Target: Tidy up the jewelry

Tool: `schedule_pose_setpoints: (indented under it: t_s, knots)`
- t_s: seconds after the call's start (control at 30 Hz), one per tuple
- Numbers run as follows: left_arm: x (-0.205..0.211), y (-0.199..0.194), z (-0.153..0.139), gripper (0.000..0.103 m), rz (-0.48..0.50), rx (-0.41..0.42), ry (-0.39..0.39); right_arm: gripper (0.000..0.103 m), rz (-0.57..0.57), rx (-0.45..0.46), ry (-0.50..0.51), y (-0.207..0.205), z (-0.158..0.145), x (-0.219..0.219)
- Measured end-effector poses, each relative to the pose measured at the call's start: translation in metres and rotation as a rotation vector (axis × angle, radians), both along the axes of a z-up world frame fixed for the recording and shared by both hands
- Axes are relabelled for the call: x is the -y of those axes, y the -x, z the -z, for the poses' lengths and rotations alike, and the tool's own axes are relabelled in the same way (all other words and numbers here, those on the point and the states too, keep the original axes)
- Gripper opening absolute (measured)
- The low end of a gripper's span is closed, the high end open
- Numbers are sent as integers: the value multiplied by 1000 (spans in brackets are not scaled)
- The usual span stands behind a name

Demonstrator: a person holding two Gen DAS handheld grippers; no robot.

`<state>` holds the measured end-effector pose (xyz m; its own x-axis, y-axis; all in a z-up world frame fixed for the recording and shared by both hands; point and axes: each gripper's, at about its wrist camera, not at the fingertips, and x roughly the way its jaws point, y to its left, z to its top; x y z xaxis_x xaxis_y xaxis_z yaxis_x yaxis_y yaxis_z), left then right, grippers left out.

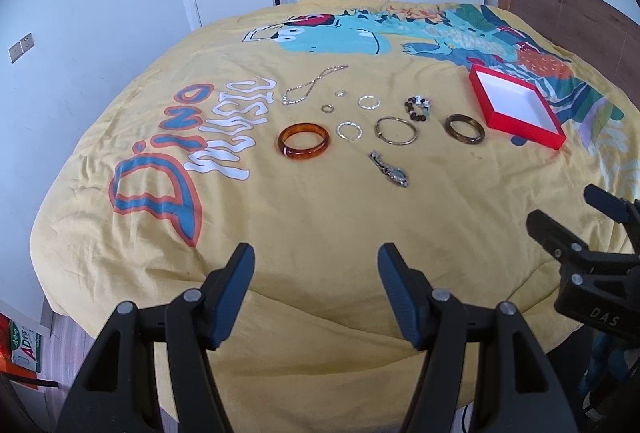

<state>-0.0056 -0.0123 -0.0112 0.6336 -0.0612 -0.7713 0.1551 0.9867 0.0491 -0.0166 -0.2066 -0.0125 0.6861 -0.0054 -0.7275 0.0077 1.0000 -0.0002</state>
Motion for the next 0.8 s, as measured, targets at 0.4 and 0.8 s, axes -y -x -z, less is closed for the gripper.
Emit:
schedule_pose_setpoints:
  t_s: [0.4,0.8]
  knots:
    - [4,-20,19,62,11,-60,-10,83,-42,-59,-23,-20,18,-4]
    - [-4,-69,40,62,-23,-134,19,68,-130,-142,-85,-68,48,-7]
